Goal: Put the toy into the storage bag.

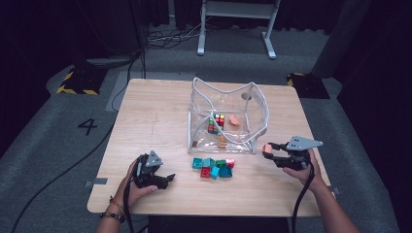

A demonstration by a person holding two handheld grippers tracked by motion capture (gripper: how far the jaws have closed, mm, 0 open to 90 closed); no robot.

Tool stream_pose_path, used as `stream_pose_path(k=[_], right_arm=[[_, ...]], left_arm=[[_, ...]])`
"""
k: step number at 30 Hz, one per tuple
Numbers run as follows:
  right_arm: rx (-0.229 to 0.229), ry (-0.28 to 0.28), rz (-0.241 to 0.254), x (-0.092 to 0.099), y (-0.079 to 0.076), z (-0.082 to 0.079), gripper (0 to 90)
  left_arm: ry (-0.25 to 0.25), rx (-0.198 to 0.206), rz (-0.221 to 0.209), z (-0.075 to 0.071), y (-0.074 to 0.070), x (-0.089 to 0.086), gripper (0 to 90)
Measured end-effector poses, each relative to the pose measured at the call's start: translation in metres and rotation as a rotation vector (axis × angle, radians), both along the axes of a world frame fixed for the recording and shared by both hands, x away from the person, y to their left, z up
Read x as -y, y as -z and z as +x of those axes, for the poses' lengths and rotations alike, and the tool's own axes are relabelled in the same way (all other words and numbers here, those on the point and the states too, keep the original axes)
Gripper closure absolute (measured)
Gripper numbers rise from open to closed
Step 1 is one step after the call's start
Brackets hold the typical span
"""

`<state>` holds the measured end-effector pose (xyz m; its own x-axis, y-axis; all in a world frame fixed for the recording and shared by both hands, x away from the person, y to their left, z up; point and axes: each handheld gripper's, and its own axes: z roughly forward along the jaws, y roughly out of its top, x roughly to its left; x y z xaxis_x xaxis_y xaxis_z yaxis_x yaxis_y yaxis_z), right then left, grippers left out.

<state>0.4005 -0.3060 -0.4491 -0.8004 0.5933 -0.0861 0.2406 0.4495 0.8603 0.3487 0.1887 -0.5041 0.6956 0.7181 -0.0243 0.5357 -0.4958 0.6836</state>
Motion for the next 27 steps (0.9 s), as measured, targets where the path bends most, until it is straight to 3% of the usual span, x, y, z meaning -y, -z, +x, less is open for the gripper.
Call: stream_pose_path(k=[10, 13, 23, 27], right_arm=[[0.004, 0.103, 0.071, 0.028, -0.017, 0.024, 55.1], [0.019, 0.128, 0.053, 0.029, -0.024, 0.032, 55.1], [0.037, 0.156, 0.103, 0.033, -0.054, 0.06, 55.1], [0.055, 0.158, 0.093, 0.033, -0.068, 0.068, 55.1]], left_arm=[[-0.001, 0.001, -0.001, 0.0, 0.0, 0.0, 15.7], [-0.001, 0.001, -0.001, 0.0, 0.0, 0.0, 15.7], [0.0, 0.0, 0.0, 0.0, 0.0, 0.0, 15.7], [-0.001, 0.0, 0.0, 0.0, 0.0, 0.0, 15.7]])
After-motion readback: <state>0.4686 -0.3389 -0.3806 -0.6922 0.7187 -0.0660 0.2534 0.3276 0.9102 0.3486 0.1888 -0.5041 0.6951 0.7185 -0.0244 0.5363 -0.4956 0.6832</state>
